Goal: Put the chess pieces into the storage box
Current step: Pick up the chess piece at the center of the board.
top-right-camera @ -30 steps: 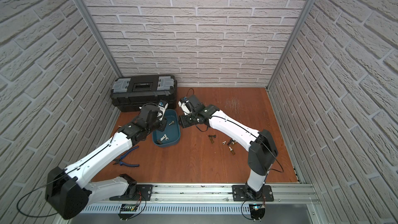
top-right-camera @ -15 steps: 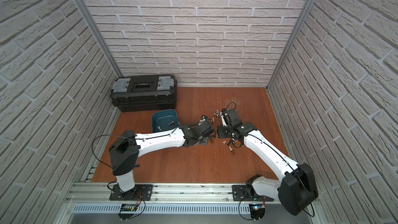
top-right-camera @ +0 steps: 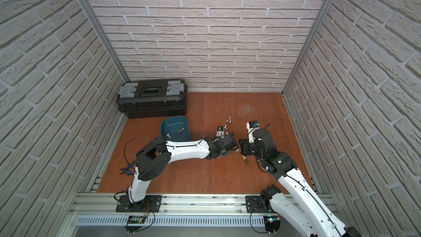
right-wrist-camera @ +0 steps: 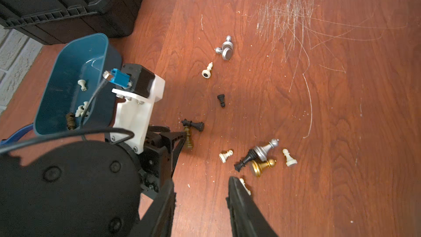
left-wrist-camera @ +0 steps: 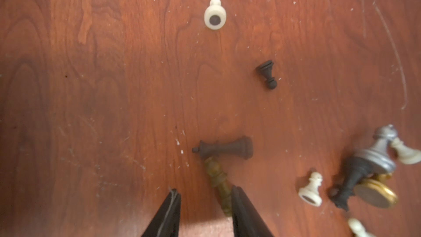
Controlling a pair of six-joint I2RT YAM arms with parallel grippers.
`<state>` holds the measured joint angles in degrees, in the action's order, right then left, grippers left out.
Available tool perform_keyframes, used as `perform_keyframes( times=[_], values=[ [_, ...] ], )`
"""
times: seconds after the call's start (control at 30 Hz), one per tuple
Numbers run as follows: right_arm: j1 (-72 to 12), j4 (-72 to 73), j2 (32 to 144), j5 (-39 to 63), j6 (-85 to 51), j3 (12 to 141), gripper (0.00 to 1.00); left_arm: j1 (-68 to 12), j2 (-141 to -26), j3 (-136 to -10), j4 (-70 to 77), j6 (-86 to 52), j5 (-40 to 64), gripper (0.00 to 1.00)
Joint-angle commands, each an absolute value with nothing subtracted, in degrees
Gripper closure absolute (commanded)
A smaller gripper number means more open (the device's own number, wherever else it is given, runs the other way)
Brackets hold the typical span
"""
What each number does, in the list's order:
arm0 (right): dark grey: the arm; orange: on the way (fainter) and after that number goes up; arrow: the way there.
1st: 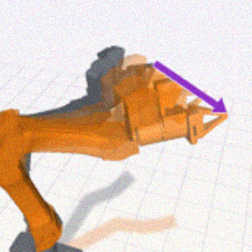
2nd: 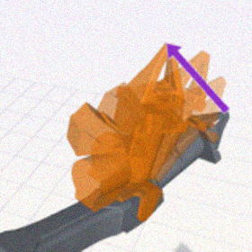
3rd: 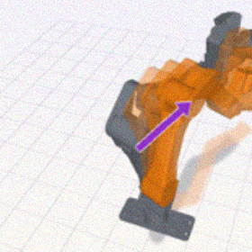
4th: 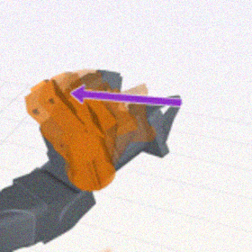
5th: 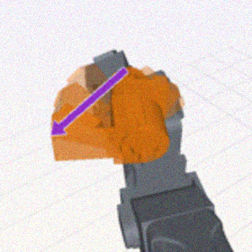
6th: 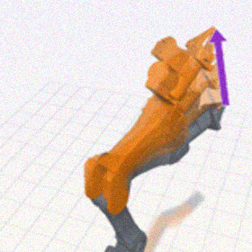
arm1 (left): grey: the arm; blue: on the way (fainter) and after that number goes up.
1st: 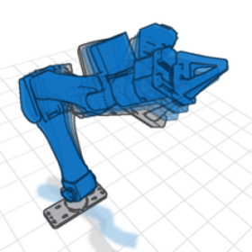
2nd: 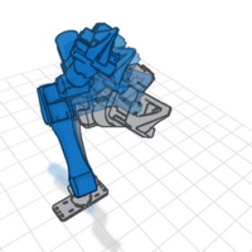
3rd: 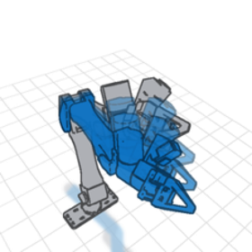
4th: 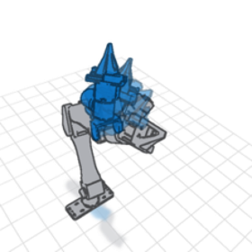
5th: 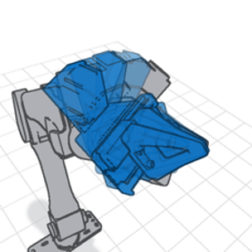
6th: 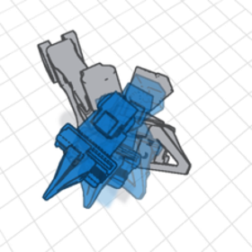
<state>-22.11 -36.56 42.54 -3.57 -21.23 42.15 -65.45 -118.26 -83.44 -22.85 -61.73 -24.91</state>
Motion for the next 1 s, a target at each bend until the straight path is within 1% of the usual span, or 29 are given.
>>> perform_keyframes(
  times=[0.0,0.13,0.27,0.53,0.63,0.97],
  values=[
    [-22.2,-37.6,41.3,-6.3,-21.9,41.5,0.57,-66.0,-119.7,-83.8,-19.7,-64.2,-26.3,0.58],
    [-22.2,-37.6,40.6,-7.0,-21.1,42.3,0.58,-66.2,-121.8,-85.6,-21.0,-64.3,-26.3,0.59],
    [-22.1,-37.6,39.4,-7.4,-21.5,41.9,0.58,-67.0,-123.4,-87.4,-24.9,-63.6,-27.0,0.62],
    [-22.1,-34.7,32.2,-10.2,-22.8,37.6,0.58,-68.1,-122.3,-83.9,-26.3,-63.7,-27.5,0.64],
    [-22.1,-34.1,30.4,-10.9,-23.0,37.0,0.58,-67.8,-122.2,-83.8,-26.4,-62.9,-27.0,0.68],
    [-22.1,-33.4,31.7,-9.3,-23.9,36.8,0.58,-67.0,-120.7,-80.6,-25.4,-61.9,-25.7,0.75]
  ],
)
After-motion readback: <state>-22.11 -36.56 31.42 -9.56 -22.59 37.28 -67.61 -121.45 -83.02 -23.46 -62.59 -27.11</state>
